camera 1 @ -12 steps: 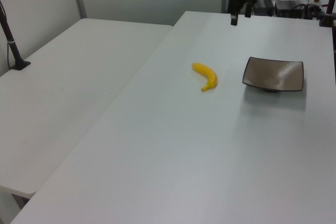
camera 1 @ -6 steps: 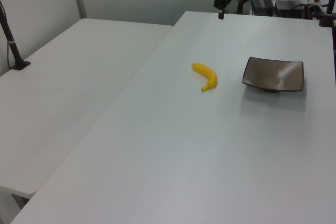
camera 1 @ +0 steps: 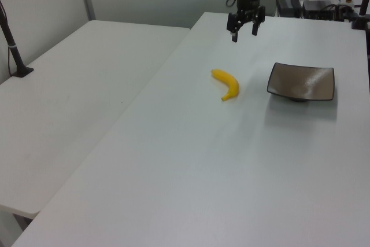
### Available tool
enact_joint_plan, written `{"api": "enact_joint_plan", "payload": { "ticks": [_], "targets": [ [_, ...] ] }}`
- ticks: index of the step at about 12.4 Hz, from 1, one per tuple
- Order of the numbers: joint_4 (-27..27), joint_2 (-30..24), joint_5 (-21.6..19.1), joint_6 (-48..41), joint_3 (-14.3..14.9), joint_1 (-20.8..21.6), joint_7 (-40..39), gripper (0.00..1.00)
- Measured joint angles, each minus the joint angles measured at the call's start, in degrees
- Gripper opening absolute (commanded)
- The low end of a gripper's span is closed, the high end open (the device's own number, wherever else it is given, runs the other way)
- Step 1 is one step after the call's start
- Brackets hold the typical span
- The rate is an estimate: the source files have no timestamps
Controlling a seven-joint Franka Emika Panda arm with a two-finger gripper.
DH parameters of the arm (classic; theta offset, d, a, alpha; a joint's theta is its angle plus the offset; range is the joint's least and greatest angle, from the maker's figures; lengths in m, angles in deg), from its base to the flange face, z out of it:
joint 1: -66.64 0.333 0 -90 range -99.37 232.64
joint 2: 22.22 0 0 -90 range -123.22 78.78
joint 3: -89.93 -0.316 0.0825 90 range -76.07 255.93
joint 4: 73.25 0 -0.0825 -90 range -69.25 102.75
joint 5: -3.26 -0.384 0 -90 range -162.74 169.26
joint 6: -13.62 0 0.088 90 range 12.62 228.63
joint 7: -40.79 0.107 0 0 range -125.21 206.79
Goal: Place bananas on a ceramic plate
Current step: 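Move the open gripper down over the yellow banana's middle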
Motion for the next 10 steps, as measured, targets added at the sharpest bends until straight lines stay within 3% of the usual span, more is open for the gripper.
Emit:
{"api": "enact_joint_plan", "payload": {
  "ticks": [10],
  "targets": [
    [1.6, 8.6, 0.1, 10.0, -1.4, 0.6, 2.9, 1.0]
  ]
}}
